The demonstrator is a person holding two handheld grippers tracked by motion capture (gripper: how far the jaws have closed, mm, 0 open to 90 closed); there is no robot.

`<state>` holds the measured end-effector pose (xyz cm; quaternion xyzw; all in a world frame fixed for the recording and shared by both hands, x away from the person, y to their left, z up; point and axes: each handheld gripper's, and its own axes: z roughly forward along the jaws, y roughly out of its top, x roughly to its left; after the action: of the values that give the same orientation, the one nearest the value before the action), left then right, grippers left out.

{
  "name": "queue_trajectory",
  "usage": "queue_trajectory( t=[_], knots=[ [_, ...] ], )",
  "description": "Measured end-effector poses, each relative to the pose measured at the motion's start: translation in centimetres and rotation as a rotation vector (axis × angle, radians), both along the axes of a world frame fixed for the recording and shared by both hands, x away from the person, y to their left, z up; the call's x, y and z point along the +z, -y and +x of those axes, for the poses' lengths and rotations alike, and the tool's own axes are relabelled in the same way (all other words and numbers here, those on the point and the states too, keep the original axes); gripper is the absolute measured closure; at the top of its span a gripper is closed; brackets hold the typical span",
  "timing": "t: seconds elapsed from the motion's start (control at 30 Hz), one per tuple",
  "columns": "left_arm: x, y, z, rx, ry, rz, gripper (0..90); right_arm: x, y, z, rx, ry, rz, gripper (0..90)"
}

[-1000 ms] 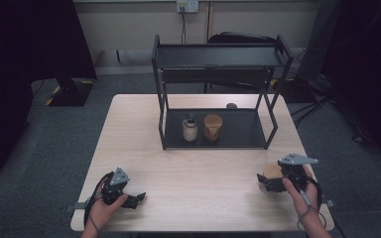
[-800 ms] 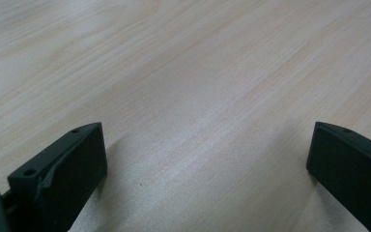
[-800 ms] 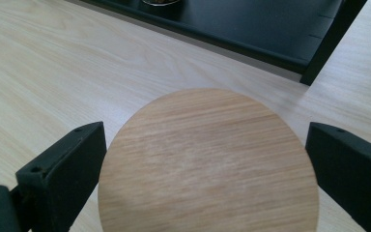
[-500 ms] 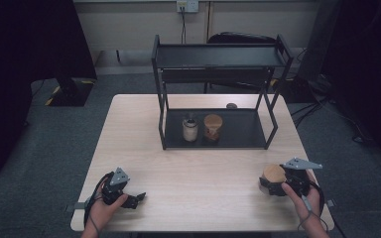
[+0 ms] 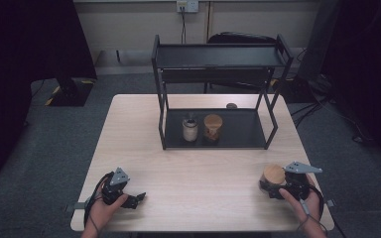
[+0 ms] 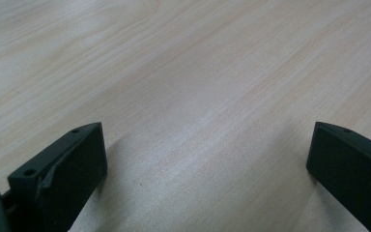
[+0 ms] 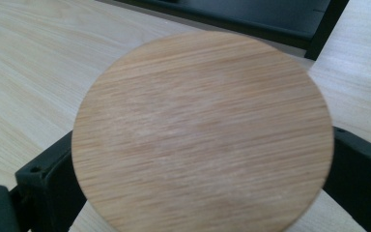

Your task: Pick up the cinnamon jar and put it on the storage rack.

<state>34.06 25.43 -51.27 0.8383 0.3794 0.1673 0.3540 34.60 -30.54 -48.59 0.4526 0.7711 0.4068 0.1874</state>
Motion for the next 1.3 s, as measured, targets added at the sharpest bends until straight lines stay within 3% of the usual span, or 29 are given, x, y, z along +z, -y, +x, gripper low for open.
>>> queue_trajectory(
  t=[1.3],
  knots=[
    [0.0,0.0,0.0,0.0,0.0,0.0,0.1,-1.4,-0.2,-0.5,0.001,0.006,-0.016,2.3]
  ],
)
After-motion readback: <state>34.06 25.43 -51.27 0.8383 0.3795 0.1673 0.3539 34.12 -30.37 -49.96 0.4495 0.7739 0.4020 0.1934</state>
